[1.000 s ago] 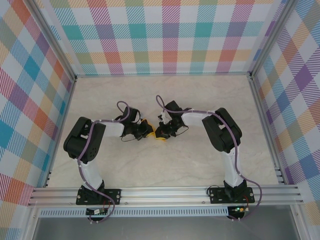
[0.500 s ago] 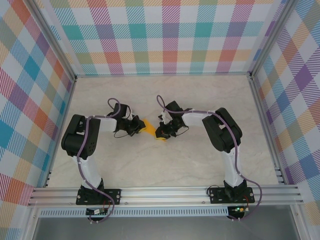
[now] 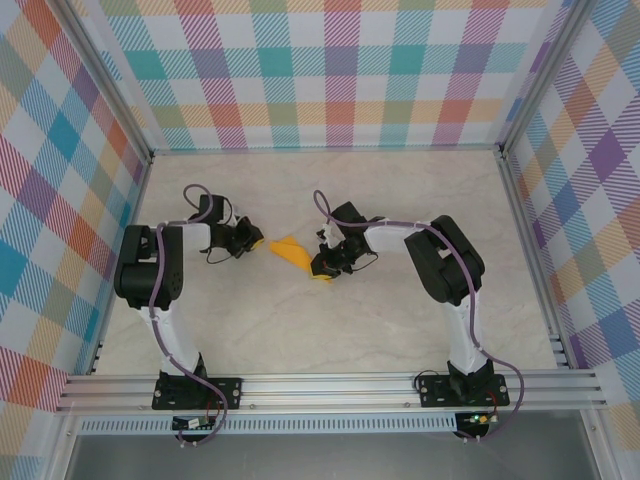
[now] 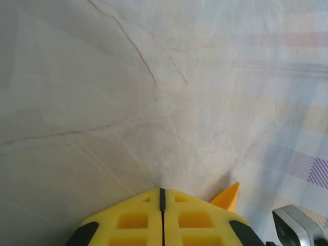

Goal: Fold a paper plane with a square sheet of paper (pick it up from the middle)
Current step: Fold the wing for the fifth time at the center of the table.

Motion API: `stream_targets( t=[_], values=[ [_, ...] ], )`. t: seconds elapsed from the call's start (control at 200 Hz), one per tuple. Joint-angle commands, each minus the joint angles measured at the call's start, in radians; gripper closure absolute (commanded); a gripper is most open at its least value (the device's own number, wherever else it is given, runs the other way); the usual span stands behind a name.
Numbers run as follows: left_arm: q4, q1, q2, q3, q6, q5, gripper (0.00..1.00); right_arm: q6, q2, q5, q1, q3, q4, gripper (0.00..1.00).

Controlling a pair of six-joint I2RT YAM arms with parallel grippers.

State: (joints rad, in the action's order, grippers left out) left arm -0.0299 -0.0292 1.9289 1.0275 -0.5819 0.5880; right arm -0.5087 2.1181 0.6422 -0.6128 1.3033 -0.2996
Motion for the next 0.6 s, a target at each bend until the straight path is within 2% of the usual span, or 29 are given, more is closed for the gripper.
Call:
stream_targets(
  t=[0.0, 0.175, 0.325, 0.485, 0.595],
  values=[
    [-0.065, 0.017, -0.026, 0.022, 0.043, -0.094, 0.93, 0.01, 0.034, -0.083, 0.015, -0.047, -0.116, 0.97],
    [0.03, -0.014, -0.182, -0.076, -0.071, 0.008, 0.92, 0.005, 0.034, -0.078, 0.015, -0.045, -0.116, 0.97],
    [0.062, -0.105, -0.275, -0.16, -0.121, -0.012, 0.92, 0.012, 0.037, -0.079, 0.015, -0.031, -0.133, 0.97],
    [0.105, -0.215, -0.236, -0.18, -0.156, -0.016, 0.92, 0.014, 0.034, -0.084, 0.014, -0.029, -0.133, 0.97],
    [0.123, -0.254, -0.164, -0.153, -0.16, -0.021, 0.93, 0.012, 0.035, -0.082, 0.015, -0.026, -0.13, 0.97]
  ],
)
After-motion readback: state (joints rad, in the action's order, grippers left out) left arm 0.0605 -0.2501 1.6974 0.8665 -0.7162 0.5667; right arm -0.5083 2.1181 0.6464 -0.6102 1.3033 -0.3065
